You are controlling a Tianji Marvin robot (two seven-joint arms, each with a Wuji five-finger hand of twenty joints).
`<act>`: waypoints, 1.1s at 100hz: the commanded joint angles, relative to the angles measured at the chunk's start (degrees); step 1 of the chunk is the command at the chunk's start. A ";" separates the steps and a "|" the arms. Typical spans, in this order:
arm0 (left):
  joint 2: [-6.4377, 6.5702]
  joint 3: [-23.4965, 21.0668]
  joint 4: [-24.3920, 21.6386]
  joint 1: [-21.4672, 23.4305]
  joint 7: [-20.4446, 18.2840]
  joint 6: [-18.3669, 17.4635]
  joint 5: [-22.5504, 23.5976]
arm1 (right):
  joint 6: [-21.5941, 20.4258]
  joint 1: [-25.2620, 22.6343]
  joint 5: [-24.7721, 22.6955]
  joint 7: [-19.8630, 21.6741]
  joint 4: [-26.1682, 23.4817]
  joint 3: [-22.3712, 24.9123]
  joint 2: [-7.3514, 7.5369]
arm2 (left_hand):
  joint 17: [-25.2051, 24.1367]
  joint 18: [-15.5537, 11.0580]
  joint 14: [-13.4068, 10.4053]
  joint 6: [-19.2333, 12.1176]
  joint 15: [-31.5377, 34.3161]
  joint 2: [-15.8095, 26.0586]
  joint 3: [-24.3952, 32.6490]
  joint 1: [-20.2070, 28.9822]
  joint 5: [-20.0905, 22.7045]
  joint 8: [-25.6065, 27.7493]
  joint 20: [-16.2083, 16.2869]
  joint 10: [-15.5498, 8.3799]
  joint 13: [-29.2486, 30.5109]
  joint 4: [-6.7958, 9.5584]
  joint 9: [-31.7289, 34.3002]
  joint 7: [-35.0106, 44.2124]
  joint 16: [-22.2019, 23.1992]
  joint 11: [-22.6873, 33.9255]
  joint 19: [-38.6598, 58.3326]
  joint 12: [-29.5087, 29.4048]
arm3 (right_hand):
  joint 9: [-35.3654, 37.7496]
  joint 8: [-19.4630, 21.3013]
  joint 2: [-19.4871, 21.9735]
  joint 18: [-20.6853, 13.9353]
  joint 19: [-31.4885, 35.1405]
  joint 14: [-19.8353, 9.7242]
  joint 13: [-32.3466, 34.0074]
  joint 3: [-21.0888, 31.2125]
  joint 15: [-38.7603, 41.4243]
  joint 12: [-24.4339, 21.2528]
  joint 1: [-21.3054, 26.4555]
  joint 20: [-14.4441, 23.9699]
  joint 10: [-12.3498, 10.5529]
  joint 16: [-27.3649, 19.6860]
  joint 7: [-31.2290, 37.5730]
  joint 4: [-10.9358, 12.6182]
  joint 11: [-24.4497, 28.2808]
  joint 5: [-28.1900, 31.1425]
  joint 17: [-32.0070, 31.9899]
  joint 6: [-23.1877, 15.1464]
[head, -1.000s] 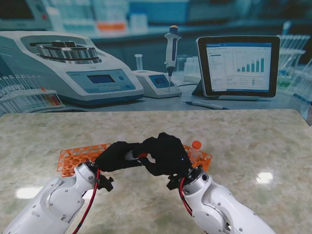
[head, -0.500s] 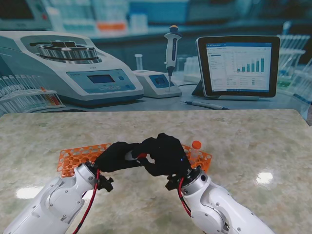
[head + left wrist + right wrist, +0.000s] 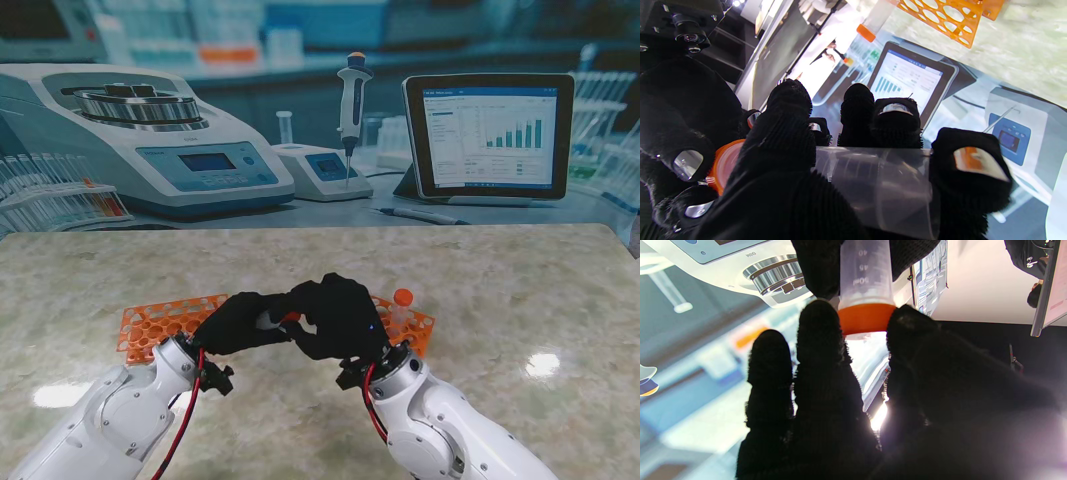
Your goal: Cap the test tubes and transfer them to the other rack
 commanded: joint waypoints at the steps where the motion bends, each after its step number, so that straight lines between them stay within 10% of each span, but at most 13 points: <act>1: -0.39 0.27 -1.15 0.07 0.04 -0.56 -0.11 | 0.16 -0.49 0.01 0.32 1.17 -0.51 -0.28 | 2.56 -11.72 -2.88 -1.66 2.19 3.89 -0.55 2.27 -0.24 4.14 1.25 -1.73 1.29 -0.61 -0.50 2.87 0.58 0.62 12.48 0.19 | 6.01 0.54 2.62 -1.38 1.29 -2.28 1.43 6.76 0.37 0.68 11.25 -0.12 -12.08 -0.81 0.86 2.35 5.36 1.88 0.44 -0.73; 57: -0.54 0.08 -1.44 0.37 0.75 -0.47 0.21 | -0.99 -0.44 -0.09 -1.69 2.88 -0.80 -0.45 | 2.57 -12.01 -2.98 -1.72 1.92 4.07 -0.81 2.31 -0.24 4.22 1.50 -1.92 1.25 -0.57 -0.54 2.81 0.51 0.59 12.32 0.02 | 5.54 -0.85 1.62 -2.37 1.18 -2.62 1.19 5.01 -0.28 -1.44 9.68 -0.65 -11.65 -1.35 1.09 2.33 3.65 0.68 0.79 -1.62; 110: -0.55 0.01 -1.55 0.47 0.87 -0.45 0.35 | -1.78 -0.37 -1.13 -2.16 3.38 -0.52 -0.16 | 2.58 -12.04 -3.02 -1.79 1.58 4.12 -1.00 2.28 -0.12 4.16 1.64 -2.00 1.31 -0.55 -0.49 2.81 0.43 0.51 12.27 -0.14 | 2.07 -12.80 0.28 -1.90 -0.61 -2.46 -1.48 -4.33 -3.91 -2.82 0.55 -1.71 -10.67 -2.36 12.61 0.30 0.36 -8.45 -1.39 -2.02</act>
